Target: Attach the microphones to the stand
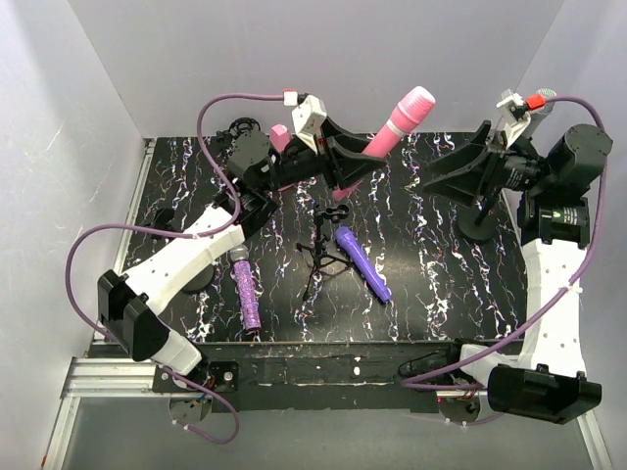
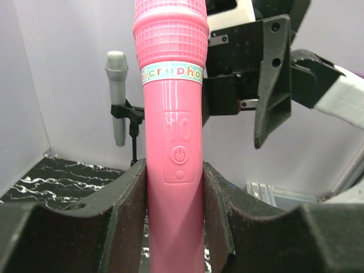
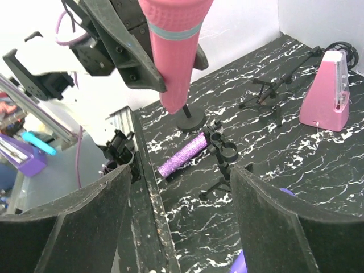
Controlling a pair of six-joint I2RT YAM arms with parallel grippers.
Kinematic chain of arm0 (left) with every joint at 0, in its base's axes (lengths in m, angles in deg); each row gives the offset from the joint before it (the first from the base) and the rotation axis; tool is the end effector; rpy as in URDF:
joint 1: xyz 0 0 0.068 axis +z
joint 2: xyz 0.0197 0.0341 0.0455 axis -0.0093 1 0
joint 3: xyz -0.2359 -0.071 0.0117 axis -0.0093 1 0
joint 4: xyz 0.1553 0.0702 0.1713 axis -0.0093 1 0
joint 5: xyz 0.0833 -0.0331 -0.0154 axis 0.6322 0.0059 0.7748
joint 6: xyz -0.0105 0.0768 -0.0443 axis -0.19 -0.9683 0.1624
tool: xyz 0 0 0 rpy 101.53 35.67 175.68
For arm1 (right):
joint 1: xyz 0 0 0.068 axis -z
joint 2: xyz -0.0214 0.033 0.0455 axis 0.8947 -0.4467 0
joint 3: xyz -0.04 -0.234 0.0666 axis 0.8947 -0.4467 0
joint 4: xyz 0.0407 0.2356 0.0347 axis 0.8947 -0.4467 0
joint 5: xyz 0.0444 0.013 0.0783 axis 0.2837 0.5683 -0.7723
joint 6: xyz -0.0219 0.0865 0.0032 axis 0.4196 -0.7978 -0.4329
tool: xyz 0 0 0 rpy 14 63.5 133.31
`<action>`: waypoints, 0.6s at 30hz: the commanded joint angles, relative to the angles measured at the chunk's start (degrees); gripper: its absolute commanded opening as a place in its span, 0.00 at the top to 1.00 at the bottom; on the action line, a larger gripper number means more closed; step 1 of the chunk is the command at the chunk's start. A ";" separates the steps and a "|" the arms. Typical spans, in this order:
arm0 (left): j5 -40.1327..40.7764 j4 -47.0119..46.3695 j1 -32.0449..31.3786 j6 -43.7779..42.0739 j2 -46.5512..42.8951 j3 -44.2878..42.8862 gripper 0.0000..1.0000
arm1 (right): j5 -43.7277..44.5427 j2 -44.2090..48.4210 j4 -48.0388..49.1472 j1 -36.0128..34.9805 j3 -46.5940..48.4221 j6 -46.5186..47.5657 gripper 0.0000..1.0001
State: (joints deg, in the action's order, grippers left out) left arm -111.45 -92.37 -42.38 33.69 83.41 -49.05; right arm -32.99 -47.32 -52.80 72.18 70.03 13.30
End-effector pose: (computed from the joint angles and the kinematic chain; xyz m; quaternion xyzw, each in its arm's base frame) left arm 0.2372 -0.2757 0.4478 0.3616 0.4894 -0.5436 0.5782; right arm 0.2090 0.0473 0.4604 -0.3274 0.6154 0.4929 0.5207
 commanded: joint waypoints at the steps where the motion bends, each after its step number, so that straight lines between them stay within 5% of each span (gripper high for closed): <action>1: 6.01 -6.40 -1.30 0.55 0.77 -2.37 1.00 | 2.77 1.34 16.01 -0.18 -1.48 -18.00 0.22; 8: 10.05 -7.81 -4.64 0.72 4.02 -3.77 1.00 | 7.25 -0.59 22.42 -2.63 0.01 -23.10 0.21; 18: 12.17 -8.16 -8.16 1.07 6.75 -5.62 1.00 | 15.16 -6.04 19.35 -8.53 6.78 -16.86 0.22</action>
State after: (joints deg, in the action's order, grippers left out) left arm -101.18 -98.91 -49.61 35.00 91.43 -51.83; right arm -21.56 -52.66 -36.41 64.66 73.16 -4.54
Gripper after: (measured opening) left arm 0.373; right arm 0.788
